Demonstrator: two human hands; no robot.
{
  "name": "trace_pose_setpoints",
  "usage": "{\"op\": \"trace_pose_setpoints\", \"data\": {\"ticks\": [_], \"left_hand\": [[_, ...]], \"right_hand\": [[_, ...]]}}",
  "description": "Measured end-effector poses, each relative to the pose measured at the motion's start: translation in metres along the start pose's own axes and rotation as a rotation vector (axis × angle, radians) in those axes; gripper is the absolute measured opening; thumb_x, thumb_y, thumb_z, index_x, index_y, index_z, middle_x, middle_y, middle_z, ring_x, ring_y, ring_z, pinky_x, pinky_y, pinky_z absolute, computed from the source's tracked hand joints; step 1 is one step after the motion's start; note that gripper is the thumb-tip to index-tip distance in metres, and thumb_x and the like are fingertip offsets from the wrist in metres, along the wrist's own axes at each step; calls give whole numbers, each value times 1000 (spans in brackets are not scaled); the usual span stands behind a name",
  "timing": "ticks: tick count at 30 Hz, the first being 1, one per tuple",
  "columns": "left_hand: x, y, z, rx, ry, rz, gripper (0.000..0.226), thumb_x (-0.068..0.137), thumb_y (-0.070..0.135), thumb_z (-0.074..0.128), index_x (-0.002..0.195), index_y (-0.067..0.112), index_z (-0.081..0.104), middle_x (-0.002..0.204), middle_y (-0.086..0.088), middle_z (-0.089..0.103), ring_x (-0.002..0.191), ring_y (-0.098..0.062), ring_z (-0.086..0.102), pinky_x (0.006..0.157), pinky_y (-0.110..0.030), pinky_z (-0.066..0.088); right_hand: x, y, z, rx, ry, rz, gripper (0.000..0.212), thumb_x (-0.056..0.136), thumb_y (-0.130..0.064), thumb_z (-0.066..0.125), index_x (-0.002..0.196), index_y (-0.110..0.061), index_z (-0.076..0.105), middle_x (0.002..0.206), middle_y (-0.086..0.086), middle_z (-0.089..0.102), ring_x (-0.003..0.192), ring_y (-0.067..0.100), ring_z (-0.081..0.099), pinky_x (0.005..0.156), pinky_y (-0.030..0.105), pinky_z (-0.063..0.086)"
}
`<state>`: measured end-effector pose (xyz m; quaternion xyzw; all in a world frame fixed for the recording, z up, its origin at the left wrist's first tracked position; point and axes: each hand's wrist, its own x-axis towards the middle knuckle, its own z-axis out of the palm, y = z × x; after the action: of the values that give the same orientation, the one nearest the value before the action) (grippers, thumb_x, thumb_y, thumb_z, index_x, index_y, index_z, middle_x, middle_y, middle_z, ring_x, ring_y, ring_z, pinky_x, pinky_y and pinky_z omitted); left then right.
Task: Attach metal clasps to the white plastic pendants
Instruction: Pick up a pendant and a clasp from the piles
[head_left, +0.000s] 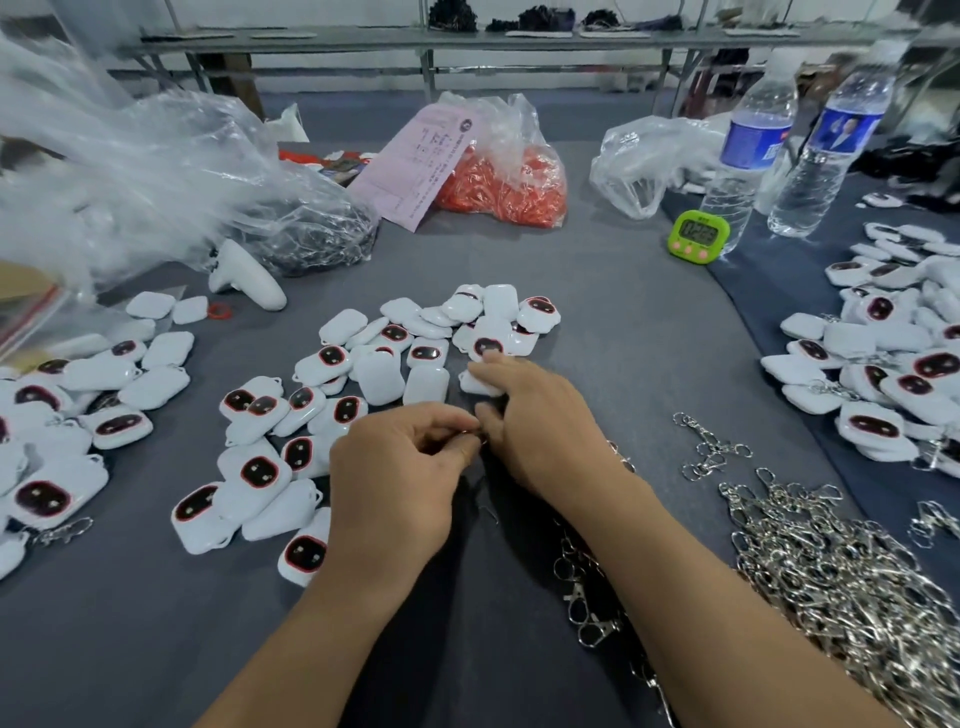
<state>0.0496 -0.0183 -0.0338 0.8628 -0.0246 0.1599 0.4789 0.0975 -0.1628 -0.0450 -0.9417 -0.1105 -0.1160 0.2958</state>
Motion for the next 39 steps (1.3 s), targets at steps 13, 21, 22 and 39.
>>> {"op": "trace_pose_setpoints", "data": {"ticks": [13, 21, 22, 39], "left_hand": [[0, 8, 1, -42, -130, 2, 15, 78, 25, 83, 75, 38, 77, 71, 30, 70, 71, 10, 67, 67, -4, 47], [-3, 10, -6, -134, -178, -10, 26, 80, 12, 81, 89, 37, 80, 81, 29, 73, 79, 9, 69, 70, -4, 48], [-3, 10, -7, -146, -183, -20, 29, 80, 10, 82, 91, 38, 79, 81, 28, 73, 78, 9, 69, 69, -4, 49], [-10, 21, -7, -100, -121, 5, 19, 80, 19, 82, 87, 36, 80, 82, 24, 74, 80, 1, 69, 73, -20, 54]], "right_hand": [[-49, -3, -39, 1218, 251, 582, 25, 102, -9, 54, 85, -13, 71, 85, 14, 73, 63, 21, 69, 51, 29, 55], [-58, -9, -36, 932, 4, 350, 17, 67, -5, 76, 70, -16, 63, 74, 9, 70, 70, 17, 60, 64, 33, 48], [-59, -9, -35, 891, -4, 331, 14, 68, -7, 77, 71, -14, 65, 71, 7, 68, 68, 15, 59, 62, 32, 48], [-55, -14, -39, 836, 10, 457, 4, 70, -11, 75, 68, -14, 77, 61, 14, 68, 54, 21, 61, 60, 42, 53]]}}
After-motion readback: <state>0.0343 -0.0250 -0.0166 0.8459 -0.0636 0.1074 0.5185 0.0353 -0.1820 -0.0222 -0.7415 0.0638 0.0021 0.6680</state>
